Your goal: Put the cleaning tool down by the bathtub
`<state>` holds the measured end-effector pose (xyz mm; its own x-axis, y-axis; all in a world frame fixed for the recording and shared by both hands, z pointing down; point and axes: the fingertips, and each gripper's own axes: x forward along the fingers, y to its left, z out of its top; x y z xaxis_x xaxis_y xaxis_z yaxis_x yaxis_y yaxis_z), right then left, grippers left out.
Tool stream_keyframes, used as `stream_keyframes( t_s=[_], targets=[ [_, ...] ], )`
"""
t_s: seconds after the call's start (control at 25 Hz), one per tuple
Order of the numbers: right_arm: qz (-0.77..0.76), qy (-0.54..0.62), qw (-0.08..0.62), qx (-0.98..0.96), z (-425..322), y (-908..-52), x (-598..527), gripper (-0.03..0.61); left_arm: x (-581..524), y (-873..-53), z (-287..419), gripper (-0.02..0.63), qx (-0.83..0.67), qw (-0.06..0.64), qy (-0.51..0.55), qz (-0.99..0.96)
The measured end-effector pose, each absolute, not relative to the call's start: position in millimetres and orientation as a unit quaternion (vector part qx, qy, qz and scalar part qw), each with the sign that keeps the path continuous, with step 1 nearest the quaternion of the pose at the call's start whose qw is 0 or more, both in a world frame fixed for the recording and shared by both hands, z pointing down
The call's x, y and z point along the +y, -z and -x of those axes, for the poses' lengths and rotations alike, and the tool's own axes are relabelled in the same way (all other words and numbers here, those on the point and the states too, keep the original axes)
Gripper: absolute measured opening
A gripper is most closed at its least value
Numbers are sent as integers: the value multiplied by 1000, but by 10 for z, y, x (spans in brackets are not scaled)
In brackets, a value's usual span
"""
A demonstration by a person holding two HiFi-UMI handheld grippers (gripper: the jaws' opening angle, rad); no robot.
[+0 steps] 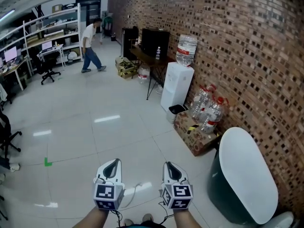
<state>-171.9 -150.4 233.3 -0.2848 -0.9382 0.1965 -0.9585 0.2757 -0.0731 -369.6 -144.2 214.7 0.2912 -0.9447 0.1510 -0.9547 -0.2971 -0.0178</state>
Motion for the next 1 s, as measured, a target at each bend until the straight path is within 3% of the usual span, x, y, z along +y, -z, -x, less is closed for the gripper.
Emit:
stream_keyframes(
  t_s=[0.56,1.0],
  targets=[
    [-596,-124,100,-787,2324,-3147,-2063,58,-1998,-2814,4349,3,-587,56,-101,-801],
    [-580,-205,155,-773,2774,-5096,-2534,104,-2579,-4632,4599,5,-573,122,-136,-799]
  ],
)
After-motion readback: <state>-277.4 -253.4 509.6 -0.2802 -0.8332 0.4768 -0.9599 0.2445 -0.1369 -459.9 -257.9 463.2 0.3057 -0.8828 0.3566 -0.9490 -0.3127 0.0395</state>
